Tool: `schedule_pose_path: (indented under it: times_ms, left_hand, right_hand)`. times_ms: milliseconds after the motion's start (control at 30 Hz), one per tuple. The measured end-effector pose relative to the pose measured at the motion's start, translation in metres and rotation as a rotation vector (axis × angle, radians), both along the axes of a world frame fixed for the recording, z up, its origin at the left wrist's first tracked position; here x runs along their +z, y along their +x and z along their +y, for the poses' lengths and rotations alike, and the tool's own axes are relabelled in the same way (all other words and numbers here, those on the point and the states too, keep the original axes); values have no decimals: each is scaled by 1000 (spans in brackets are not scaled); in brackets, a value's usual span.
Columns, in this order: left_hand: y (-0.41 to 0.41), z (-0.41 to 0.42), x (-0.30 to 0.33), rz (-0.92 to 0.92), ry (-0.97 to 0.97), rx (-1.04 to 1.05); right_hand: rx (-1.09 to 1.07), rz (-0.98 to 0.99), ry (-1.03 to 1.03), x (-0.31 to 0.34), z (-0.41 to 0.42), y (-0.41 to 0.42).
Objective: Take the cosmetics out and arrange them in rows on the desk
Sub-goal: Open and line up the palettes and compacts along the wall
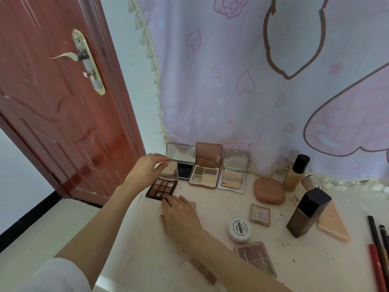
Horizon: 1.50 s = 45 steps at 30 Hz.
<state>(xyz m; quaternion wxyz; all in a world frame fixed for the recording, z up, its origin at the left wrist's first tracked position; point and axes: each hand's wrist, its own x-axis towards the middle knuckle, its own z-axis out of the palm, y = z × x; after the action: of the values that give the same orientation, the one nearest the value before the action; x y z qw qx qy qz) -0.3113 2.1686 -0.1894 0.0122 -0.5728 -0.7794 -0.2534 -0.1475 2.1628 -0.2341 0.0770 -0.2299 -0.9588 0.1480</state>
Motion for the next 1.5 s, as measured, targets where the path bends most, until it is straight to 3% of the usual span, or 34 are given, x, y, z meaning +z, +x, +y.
schedule_pose_path:
  times_ms: [333, 767, 900, 1033, 1267, 1433, 1500]
  left_hand:
    - [-3, -6, -4, 98, -226, -122]
    - [2, -7, -4, 119, -299, -104]
    - [9, -14, -4, 64, -195, -100]
    - [32, -29, -13, 1, 1, -97]
    - [66, -52, -31, -166, 141, -95]
    - [89, -73, -42, -360, 105, -75]
    - [97, -81, -39, -497, 108, -84]
  right_hand:
    - [65, -36, 23, 2, -1, 13]
    - [107, 10, -91, 8, 2, 25]
    - [-20, 73, -201, 14, 11, 41]
    - [-98, -23, -250, 18, 25, 55]
    - [-6, -120, -194, 17, 26, 61]
    - [-35, -7, -216, 18, 24, 63]
    - [-117, 157, -377, 21, 23, 70]
